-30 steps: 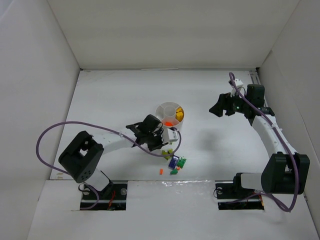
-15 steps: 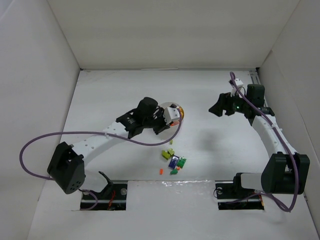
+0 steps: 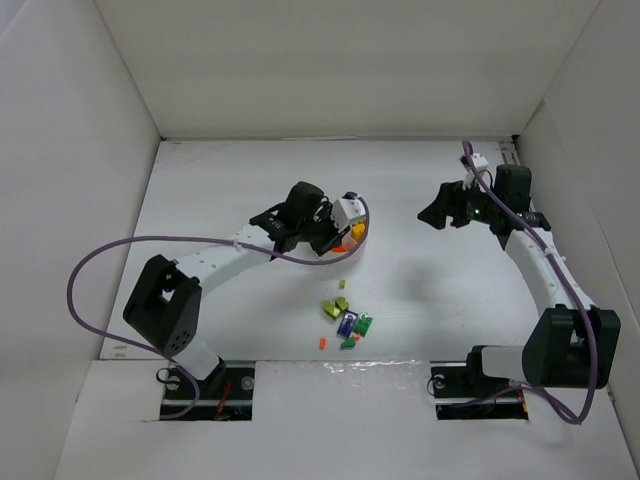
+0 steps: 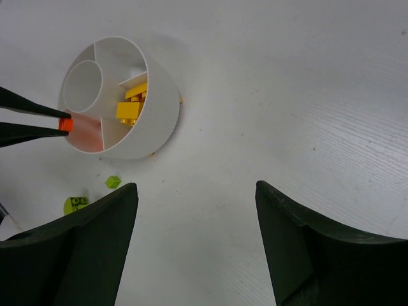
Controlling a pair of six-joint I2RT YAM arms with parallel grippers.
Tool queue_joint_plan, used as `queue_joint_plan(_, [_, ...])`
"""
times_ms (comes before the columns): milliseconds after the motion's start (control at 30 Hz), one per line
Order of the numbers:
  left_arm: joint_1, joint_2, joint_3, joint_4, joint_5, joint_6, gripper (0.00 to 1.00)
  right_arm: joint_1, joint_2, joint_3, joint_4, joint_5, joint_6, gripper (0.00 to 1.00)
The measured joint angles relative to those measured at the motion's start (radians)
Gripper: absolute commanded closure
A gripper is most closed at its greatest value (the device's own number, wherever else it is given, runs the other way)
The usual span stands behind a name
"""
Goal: Sort the legos into containers by color
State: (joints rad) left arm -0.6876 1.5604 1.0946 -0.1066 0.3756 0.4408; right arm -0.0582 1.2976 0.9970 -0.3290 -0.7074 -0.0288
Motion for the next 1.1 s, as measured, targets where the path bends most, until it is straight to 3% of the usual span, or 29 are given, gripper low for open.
queue_joint_plan(133, [0.007, 0.021, 0.021, 0.001, -0.003, -0.005, 0.92, 0.000, 0.000, 0.001, 0.000, 0.000, 0.000, 0.21])
queue_joint_plan(467, [0.009, 0.030, 0.034, 0.005, -0.009, -0.011, 0.65, 0.000, 0.005, 0.001, 0.000, 0.000, -0.002, 0.21])
queue_joint_plan(767, [0.009, 0.030, 0.034, 0.011, -0.019, -0.034, 0.63, 0.000, 0.023, 0.005, -0.037, 0.000, -0.077, 0.21])
queue_joint_plan(933, [0.010, -0.001, 0.034, 0.013, -0.035, -0.062, 0.63, 0.000, 0.022, 0.014, -0.119, -0.035, -0.212, 0.21])
queue_joint_plan(1100, [0.019, -0.151, 0.034, 0.031, -0.079, -0.130, 0.59, 0.027, 0.020, 0.027, -0.310, -0.096, -0.522, 0.25])
